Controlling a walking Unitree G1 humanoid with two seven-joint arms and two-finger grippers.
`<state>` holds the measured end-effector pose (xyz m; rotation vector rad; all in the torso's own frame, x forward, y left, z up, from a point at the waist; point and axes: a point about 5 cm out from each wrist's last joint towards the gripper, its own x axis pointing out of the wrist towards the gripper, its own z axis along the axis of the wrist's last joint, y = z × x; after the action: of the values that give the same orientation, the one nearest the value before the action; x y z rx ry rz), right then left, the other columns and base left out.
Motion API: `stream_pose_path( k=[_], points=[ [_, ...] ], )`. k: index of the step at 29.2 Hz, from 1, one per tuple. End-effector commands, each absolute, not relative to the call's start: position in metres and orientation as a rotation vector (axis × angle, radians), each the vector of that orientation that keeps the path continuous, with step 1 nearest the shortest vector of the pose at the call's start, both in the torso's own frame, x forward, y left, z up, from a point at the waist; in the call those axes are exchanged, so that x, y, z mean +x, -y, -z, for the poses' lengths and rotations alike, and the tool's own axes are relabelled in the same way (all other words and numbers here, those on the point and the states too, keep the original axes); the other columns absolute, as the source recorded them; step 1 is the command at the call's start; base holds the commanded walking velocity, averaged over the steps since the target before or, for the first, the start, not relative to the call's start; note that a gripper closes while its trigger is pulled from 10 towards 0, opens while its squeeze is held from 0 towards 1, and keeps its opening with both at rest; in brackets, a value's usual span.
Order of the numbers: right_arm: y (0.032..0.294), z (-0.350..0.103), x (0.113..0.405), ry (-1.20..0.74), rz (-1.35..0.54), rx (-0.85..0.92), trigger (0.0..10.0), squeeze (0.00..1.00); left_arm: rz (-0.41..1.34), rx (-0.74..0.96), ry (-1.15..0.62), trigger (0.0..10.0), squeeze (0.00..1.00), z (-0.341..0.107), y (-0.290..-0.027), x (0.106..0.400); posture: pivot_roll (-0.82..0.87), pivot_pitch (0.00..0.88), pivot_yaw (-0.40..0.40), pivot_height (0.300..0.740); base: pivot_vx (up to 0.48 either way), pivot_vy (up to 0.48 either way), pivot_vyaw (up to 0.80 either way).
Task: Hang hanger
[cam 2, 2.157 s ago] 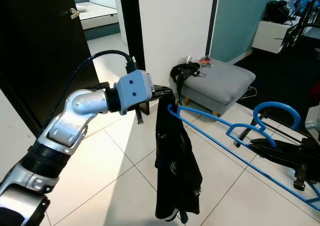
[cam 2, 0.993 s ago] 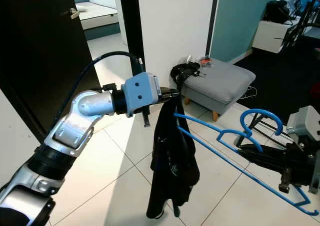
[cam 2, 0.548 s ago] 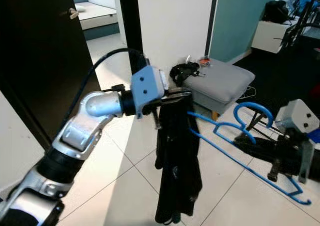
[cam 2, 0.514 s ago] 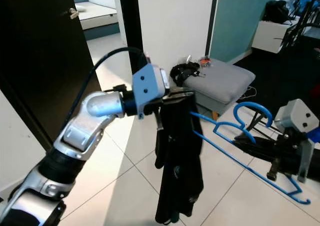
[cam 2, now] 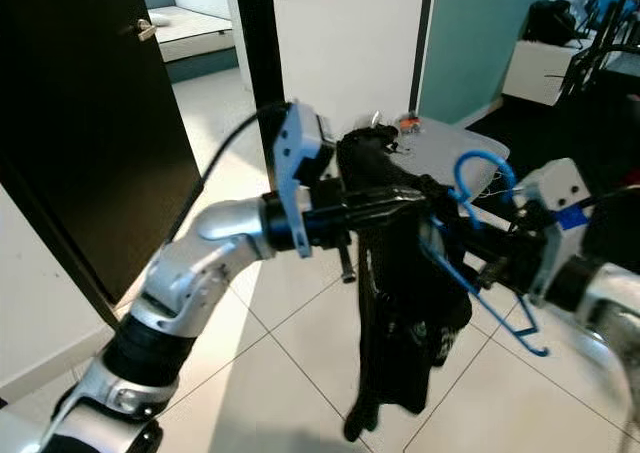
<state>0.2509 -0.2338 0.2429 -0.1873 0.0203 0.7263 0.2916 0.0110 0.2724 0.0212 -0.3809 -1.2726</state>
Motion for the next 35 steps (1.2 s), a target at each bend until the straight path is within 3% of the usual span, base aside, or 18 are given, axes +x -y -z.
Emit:
stream_pose_path(
  k=[1, 5, 10, 20, 30, 31, 35],
  points=[
    [0.222, -0.247, 0.25, 0.011, -0.788, -0.183, 10.0, 0.0, 1.262, 0.021, 0.379, 10.0, 0.0, -0.27, -0.005, 0.291, 0.08, 0.0, 0.031, 0.74, 0.0, 0.0, 0.0],
    [0.203, -0.244, 0.243, 0.006, -0.915, -0.161, 10.0, 0.0, 1.132, 0.058, 0.429, 10.0, 0.0, -0.277, -0.004, 0.303, 0.08, 0.0, 0.031, 0.74, 0.0, 0.0, 0.0],
    [0.205, -0.243, 0.247, 0.009, -0.879, -0.16, 10.0, 0.0, 1.127, 0.046, 0.448, 10.0, 0.0, -0.282, -0.005, 0.303, 0.08, 0.0, 0.028, 0.74, 0.0, 0.0, 0.0],
    [0.208, -0.25, 0.261, 0.078, -0.787, -0.12, 10.0, 0.0, 1.29, 0.003, 0.467, 10.0, 0.0, -0.282, 0.001, 0.282, 0.08, 0.0, 0.027, 0.74, 0.0, 0.0, 0.0],
    [0.213, -0.263, 0.264, 0.17, -0.754, -0.066, 10.0, 0.0, 1.481, 0.083, 0.389, 10.0, 0.04, -0.262, -0.008, 0.267, 0.09, 0.0, 0.026, 0.74, 0.0, 0.0, 0.0],
    [0.212, -0.265, 0.262, 0.19, -0.768, -0.054, 10.0, 0.0, 1.519, 0.075, 0.37, 10.0, 1.0, -0.26, -0.009, 0.263, 0.09, 0.0, 0.025, 0.74, 0.0, 0.0, 0.0],
    [0.212, -0.266, 0.261, 0.201, -0.778, -0.046, 10.0, 0.0, 1.542, 0.066, 0.36, 10.0, 1.0, -0.259, -0.009, 0.261, 0.09, 0.0, 0.025, 0.74, 0.0, 0.0, 0.0]
  ],
)
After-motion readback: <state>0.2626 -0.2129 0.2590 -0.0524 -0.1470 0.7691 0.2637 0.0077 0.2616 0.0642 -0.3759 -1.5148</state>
